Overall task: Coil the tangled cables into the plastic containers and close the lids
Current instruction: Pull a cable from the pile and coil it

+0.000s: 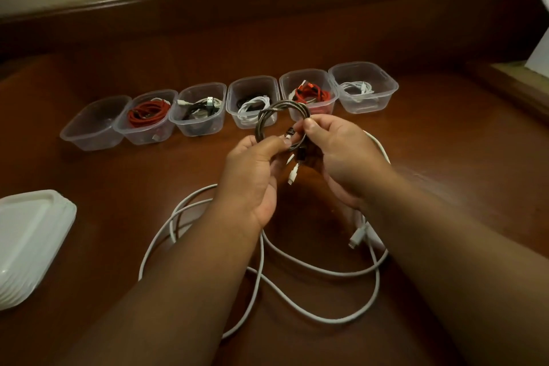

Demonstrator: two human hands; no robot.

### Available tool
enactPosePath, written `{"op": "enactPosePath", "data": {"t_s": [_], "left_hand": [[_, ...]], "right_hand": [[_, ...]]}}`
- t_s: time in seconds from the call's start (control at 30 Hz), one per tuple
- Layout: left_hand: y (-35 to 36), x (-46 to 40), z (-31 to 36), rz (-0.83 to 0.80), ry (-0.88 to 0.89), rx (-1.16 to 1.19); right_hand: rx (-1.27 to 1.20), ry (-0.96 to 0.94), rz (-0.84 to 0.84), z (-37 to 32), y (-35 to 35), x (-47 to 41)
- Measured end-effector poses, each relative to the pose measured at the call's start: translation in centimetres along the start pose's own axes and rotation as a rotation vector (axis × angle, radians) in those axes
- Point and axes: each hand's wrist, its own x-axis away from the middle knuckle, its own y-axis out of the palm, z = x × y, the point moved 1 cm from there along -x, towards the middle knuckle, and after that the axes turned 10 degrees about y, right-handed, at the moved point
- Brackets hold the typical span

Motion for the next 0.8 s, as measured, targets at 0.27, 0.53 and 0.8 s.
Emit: {"op": "enactPosePath", "data": {"t_s": [0.27, 0.53, 0.8], "left_hand": [[0.3, -0.1, -0.6, 0.050, 0.005, 0.128], [0.5, -0.2, -1.6, 0.057, 0.158, -0.163], [0.5, 0.1, -1.1, -0.009, 0.089, -0.171]], "right_hand": [[0.242, -0.088, 0.172, 0.7, 0.6, 0.0], [0.234, -0.062, 0.213, 0.9, 0.8, -0.3], [0.374, -0.142, 0.135, 0.4, 0.5, 0.0]]}}
